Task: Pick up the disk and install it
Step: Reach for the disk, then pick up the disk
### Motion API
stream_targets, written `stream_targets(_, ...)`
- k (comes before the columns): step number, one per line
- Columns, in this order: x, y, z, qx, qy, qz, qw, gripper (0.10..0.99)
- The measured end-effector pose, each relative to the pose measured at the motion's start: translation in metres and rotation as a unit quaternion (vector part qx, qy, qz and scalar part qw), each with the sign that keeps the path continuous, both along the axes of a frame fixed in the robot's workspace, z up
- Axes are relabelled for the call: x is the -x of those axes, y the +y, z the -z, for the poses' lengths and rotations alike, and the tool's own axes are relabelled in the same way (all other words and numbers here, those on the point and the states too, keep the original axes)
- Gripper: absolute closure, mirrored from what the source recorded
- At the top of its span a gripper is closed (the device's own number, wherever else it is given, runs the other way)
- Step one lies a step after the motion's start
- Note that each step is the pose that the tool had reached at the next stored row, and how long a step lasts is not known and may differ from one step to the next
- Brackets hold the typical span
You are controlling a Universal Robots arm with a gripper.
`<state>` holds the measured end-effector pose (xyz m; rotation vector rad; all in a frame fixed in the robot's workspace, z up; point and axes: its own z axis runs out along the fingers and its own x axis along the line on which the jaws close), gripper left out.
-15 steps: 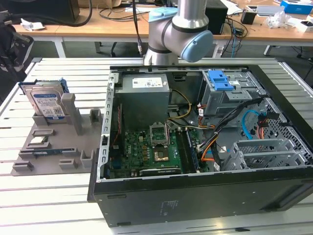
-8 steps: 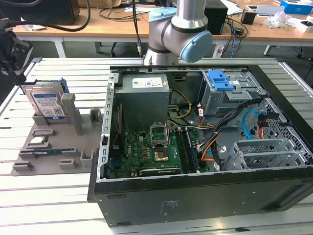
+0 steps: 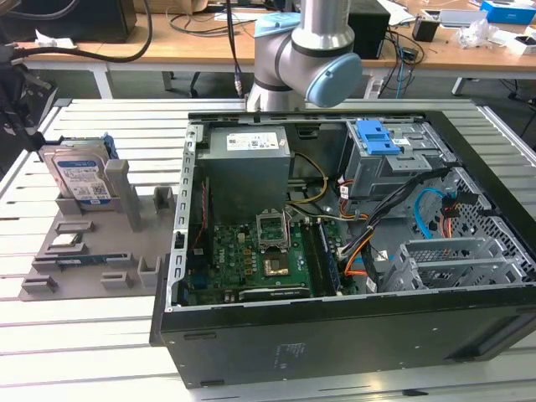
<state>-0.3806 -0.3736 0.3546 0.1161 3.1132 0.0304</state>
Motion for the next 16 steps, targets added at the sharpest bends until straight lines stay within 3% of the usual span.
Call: stream_targets(16, 0.0001, 0.0002, 0.0000, 0.0008, 0.0001, 0.000, 1.0000, 0.980)
